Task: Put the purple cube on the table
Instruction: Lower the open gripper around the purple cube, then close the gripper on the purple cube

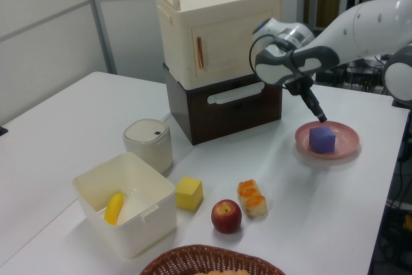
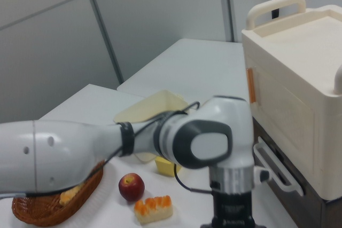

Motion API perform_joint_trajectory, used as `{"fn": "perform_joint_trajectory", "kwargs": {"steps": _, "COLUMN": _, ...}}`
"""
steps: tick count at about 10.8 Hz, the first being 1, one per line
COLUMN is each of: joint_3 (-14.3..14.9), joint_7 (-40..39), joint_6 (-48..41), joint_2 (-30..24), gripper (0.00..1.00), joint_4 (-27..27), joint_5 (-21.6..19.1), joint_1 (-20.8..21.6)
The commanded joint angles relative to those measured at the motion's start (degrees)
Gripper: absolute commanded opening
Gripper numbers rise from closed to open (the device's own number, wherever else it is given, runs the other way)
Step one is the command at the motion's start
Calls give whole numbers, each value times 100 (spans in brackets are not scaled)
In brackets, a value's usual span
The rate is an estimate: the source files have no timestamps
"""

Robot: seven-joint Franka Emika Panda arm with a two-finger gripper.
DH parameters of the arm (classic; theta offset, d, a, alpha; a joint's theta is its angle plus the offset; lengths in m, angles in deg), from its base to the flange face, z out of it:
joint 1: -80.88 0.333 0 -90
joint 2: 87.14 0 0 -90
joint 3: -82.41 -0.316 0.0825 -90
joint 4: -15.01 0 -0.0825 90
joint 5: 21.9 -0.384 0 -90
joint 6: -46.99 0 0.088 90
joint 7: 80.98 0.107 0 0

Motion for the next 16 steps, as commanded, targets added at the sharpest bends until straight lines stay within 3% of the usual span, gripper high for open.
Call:
{"fn": "perform_joint_trajectory", "kwargs": {"steps": 1, "joint_3": 2, "joint_7": -9, "joint_6": -248, "joint_2": -269, "gripper": 48, "joint_4": -91, "joint_5": 3, "joint_1": 207}}
{"fn": "perform_joint_trajectory", "kwargs": {"steps": 2, "joint_3": 2, "joint_7": -9, "joint_6": -248, "joint_2": -242, "gripper": 93, "joint_4": -100, "joint_5": 20, "joint_1": 207}}
{"fn": "perform_joint_trajectory", "kwargs": {"steps": 3, "joint_3": 2, "joint_7": -18, "joint_6": -248, "joint_2": -216, "gripper": 100, "joint_4": -117, "joint_5": 46, "joint_1": 198}}
{"fn": "perform_joint_trajectory", "kwargs": {"steps": 14, "joint_3": 11, "joint_7": -9, "joint_6": 41, "joint_2": 530, "gripper": 100, "joint_4": -188, "joint_5": 328, "joint_1": 154}}
{"fn": "perform_joint_trajectory", "kwargs": {"steps": 15, "joint_3": 11, "joint_7": -9, "joint_6": 50, "joint_2": 549, "gripper": 99, "joint_4": -179, "joint_5": 380, "joint_1": 154}}
{"fn": "perform_joint_trajectory", "kwargs": {"steps": 16, "joint_3": 11, "joint_7": -9, "joint_6": 50, "joint_2": 549, "gripper": 90, "joint_4": -188, "joint_5": 433, "joint_1": 154}}
